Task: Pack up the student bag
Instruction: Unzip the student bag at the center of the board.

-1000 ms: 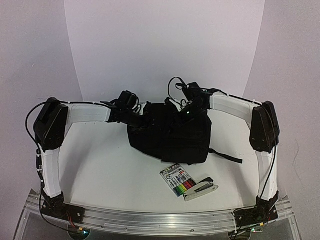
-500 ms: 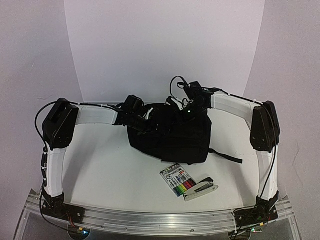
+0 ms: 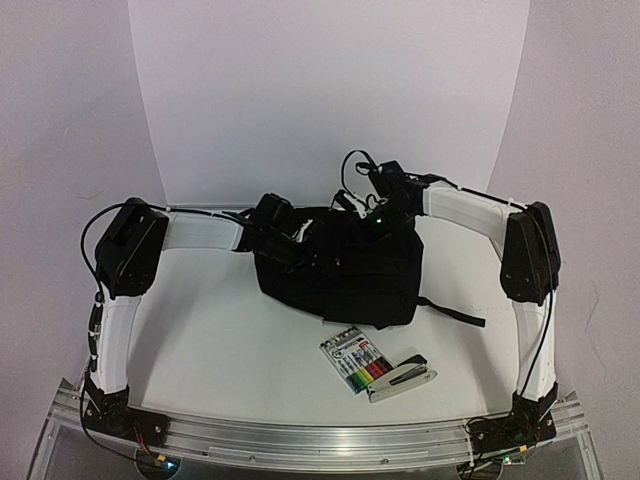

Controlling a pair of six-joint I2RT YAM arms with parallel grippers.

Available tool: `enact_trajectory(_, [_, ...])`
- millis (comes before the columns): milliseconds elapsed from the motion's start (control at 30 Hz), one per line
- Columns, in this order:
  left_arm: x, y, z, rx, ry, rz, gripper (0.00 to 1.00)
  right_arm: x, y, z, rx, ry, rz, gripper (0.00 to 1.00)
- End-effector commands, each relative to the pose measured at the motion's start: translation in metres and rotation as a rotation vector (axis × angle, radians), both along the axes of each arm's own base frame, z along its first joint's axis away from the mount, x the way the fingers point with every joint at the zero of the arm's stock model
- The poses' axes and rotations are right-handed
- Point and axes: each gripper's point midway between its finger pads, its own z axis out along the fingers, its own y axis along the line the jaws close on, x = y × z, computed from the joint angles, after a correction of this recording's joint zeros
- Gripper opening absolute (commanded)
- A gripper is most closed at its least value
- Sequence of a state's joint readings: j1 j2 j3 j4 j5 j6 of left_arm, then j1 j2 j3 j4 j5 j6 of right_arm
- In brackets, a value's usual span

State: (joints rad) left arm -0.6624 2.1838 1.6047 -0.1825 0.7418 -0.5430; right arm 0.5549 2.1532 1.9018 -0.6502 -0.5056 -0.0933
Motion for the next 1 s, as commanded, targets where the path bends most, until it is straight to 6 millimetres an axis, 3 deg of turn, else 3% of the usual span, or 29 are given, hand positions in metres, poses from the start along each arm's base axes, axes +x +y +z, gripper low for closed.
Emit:
enact_trajectory(0, [-0.009, 0.000, 0.018, -0.022, -0.023, -0.021, 0.01, 0.026, -0.003, 0.039, 0.043, -0.128, -0.041, 0.00])
enact_trajectory(100, [-0.018, 0.008, 0.013, -0.002, -0.009, -0.025, 0.00, 0.042, -0.015, 0.040, 0.024, -0.157, -0.075, 0.00])
enact_trajectory(300, [-0.028, 0.017, 0.003, 0.035, 0.014, -0.032, 0.00, 0.096, -0.041, 0.043, -0.016, -0.252, -0.179, 0.00])
enact_trajectory(533, [-0.032, 0.022, -0.003, 0.067, 0.022, -0.036, 0.00, 0.155, -0.058, 0.043, -0.046, -0.370, -0.274, 0.00])
enact_trajectory(700, [-0.035, 0.026, -0.006, 0.093, 0.028, -0.037, 0.00, 0.182, -0.067, 0.040, -0.053, -0.430, -0.330, 0.00])
enact_trajectory(800, [-0.036, 0.029, -0.006, 0.106, 0.028, -0.032, 0.00, 0.180, -0.062, 0.044, -0.012, -0.413, -0.322, 0.00])
enact_trajectory(900, [-0.036, 0.031, -0.001, 0.104, 0.011, -0.025, 0.00, 0.158, -0.051, 0.051, 0.065, -0.347, -0.263, 0.00])
enact_trajectory(967, [-0.030, 0.030, 0.011, 0.088, -0.032, -0.005, 0.11, 0.139, -0.045, 0.048, 0.106, -0.287, -0.226, 0.00])
